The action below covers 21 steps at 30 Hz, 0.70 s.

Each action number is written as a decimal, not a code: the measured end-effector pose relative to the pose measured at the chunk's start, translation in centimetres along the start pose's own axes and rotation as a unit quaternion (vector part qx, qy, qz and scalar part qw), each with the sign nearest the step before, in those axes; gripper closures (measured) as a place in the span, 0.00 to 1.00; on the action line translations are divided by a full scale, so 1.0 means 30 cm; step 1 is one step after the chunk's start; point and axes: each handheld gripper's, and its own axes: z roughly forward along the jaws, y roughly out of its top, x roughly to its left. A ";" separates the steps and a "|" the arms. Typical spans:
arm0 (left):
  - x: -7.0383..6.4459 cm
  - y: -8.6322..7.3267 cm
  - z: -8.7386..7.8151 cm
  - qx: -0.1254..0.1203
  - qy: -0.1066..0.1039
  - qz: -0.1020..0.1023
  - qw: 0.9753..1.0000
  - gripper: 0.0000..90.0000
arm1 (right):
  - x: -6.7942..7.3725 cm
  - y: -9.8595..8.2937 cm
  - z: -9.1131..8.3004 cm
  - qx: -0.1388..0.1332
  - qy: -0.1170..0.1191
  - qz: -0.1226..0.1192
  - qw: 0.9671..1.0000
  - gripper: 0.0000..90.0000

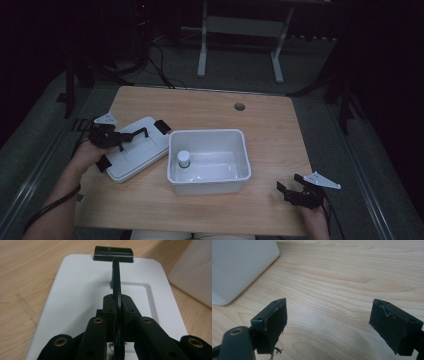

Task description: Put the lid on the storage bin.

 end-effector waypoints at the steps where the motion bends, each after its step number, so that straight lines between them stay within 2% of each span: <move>1: 0.001 0.003 -0.014 -0.004 -0.001 0.000 1.000 0.92 | -0.002 -0.001 -0.003 -0.001 -0.002 0.002 1.000 0.16; 4: -0.001 0.019 -0.061 -0.014 0.003 0.003 1.000 0.93 | -0.011 -0.005 -0.010 -0.003 -0.008 0.009 1.000 0.16; 5: -0.001 0.019 -0.061 -0.014 0.003 0.003 1.000 0.92 | -0.011 -0.005 -0.010 -0.003 -0.008 0.009 1.000 0.16; 6: -0.008 0.043 -0.107 -0.028 0.003 0.008 1.000 0.92 | -0.021 -0.005 -0.014 -0.013 -0.018 0.021 1.000 0.16; 9: -0.016 0.071 -0.159 -0.048 -0.010 0.010 0.999 0.92 | -0.023 -0.005 -0.014 -0.014 -0.023 0.022 0.999 0.16; 11: -0.027 0.100 -0.201 -0.061 -0.013 0.019 0.998 0.92 | -0.021 -0.005 -0.013 -0.013 -0.024 0.021 0.999 0.16; 14: -0.050 0.145 -0.251 -0.071 -0.004 0.032 0.997 0.92 | -0.020 -0.004 -0.013 -0.009 -0.024 0.020 0.999 0.16; 15: -0.050 0.145 -0.251 -0.071 -0.004 0.032 0.997 0.92 | -0.020 -0.004 -0.012 -0.009 -0.024 0.021 0.999 0.16; 16: -0.061 0.175 -0.280 -0.078 -0.004 0.038 0.996 0.92 | -0.021 -0.005 -0.013 -0.010 -0.024 0.021 0.999 0.16; 21: -0.088 0.242 -0.336 -0.089 -0.005 0.058 0.994 0.92 | -0.020 -0.005 -0.013 -0.008 -0.020 0.023 0.999 0.16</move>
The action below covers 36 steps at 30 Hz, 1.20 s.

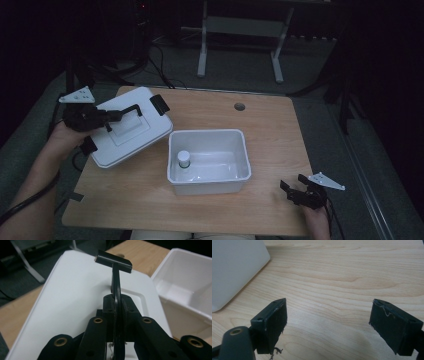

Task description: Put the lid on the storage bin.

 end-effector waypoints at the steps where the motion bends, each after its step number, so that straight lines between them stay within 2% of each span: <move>1: 0.000 0.000 0.000 0.000 0.000 0.000 1.000 0.92 | 0.000 0.000 0.000 0.000 0.000 0.000 1.000 0.16; 6: -0.004 0.081 -0.035 0.002 0.012 0.021 1.000 0.93 | 0.003 0.001 0.004 0.008 0.005 0.000 1.000 0.16; 10: -0.014 0.125 -0.051 -0.015 -0.002 0.021 1.000 0.93 | 0.001 0.001 0.004 0.008 0.006 0.002 1.000 0.16; 12: -0.027 0.143 -0.047 -0.028 -0.010 0.024 0.999 0.93 | 0.001 0.002 0.005 0.009 0.006 0.001 1.000 0.16; 15: -0.039 0.154 -0.038 -0.034 -0.020 0.027 0.999 0.92 | 0.001 0.002 0.006 0.011 0.007 0.003 1.000 0.16; 18: -0.068 0.176 -0.002 -0.045 -0.050 0.028 0.997 0.92 | 0.000 0.001 0.005 0.010 0.009 0.005 1.000 0.16; 19: -0.068 0.176 -0.002 -0.045 -0.050 0.028 0.997 0.92 | 0.000 0.001 0.005 0.010 0.010 0.006 1.000 0.16; 20: -0.083 0.186 0.019 -0.048 -0.063 0.031 0.996 0.92 | 0.000 0.001 0.004 0.010 0.010 0.005 1.000 0.16; 30: -0.181 0.244 0.114 -0.053 -0.105 0.065 0.991 0.92 | -0.001 0.001 0.004 0.010 0.010 0.006 1.000 0.16; 36: -0.238 0.275 0.166 -0.051 -0.132 0.084 0.986 0.92 | -0.002 0.001 0.003 0.009 0.009 0.009 1.000 0.16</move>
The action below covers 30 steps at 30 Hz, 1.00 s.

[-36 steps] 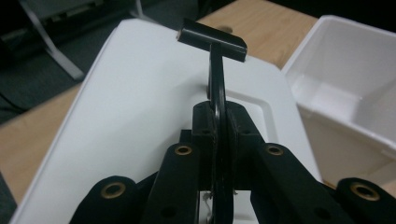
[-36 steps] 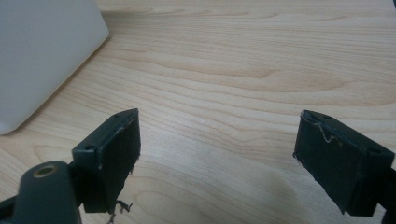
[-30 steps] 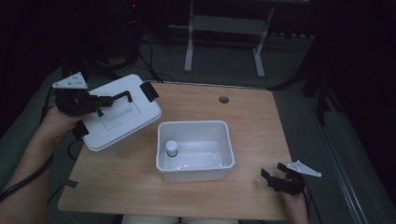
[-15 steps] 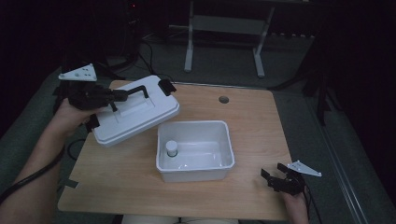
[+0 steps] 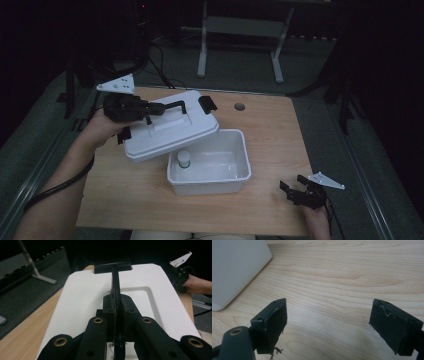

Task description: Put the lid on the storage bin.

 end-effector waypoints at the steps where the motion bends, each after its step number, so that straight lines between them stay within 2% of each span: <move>1: -0.007 0.004 0.011 -0.001 -0.003 0.004 1.000 0.92 | 0.000 0.000 0.000 0.000 0.000 0.000 1.000 0.16; 9: -0.053 0.027 0.092 0.005 -0.033 0.021 0.999 0.92 | -0.001 0.000 0.001 0.001 0.000 0.000 1.000 0.16; 10: -0.067 0.031 0.120 0.013 -0.042 0.029 0.999 0.92 | -0.002 0.000 0.001 0.001 0.000 0.001 1.000 0.16; 14: -0.095 0.034 0.175 0.024 -0.058 0.041 0.997 0.92 | 0.000 0.000 0.001 0.001 -0.001 0.000 1.000 0.16; 18: -0.113 0.034 0.221 0.023 -0.077 0.044 0.996 0.92 | -0.002 0.000 0.001 0.001 0.001 0.000 1.000 0.16; 28: -0.143 0.011 0.309 0.032 -0.102 0.055 0.993 0.92 | -0.002 0.000 0.002 0.003 0.003 0.002 1.000 0.16; 30: -0.150 0.005 0.333 0.036 -0.112 0.060 0.991 0.92 | -0.002 0.000 0.002 0.003 0.004 0.002 1.000 0.16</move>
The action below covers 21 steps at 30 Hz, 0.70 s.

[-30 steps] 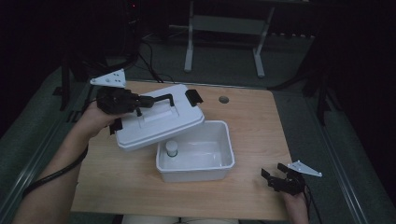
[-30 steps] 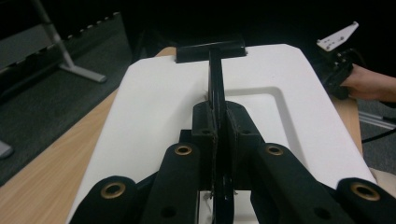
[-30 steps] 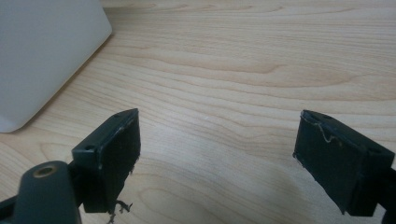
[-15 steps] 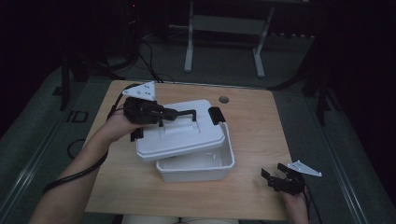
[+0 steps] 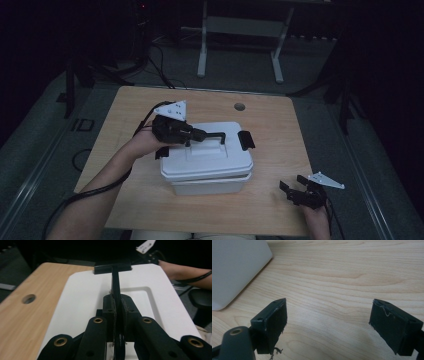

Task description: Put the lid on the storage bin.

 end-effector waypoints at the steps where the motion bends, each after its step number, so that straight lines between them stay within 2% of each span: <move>1: 0.000 0.000 0.000 0.000 0.000 0.000 1.000 0.92 | 0.000 0.000 0.000 -0.001 0.000 0.000 1.000 0.16; 9: 0.013 -0.030 0.047 0.013 -0.014 -0.002 1.000 0.92 | -0.001 -0.001 -0.001 -0.001 0.003 0.001 1.000 0.16; 12: 0.014 -0.035 0.061 0.024 -0.007 0.001 1.000 0.92 | 0.001 0.000 0.001 0.001 0.002 -0.002 1.000 0.16; 16: 0.027 -0.049 0.070 0.018 -0.010 -0.011 1.000 0.92 | -0.001 -0.001 -0.001 -0.001 0.003 0.000 1.000 0.16; 21: 0.032 -0.061 0.086 0.026 -0.015 -0.013 0.999 0.92 | 0.000 -0.001 -0.001 0.000 0.003 0.000 1.000 0.16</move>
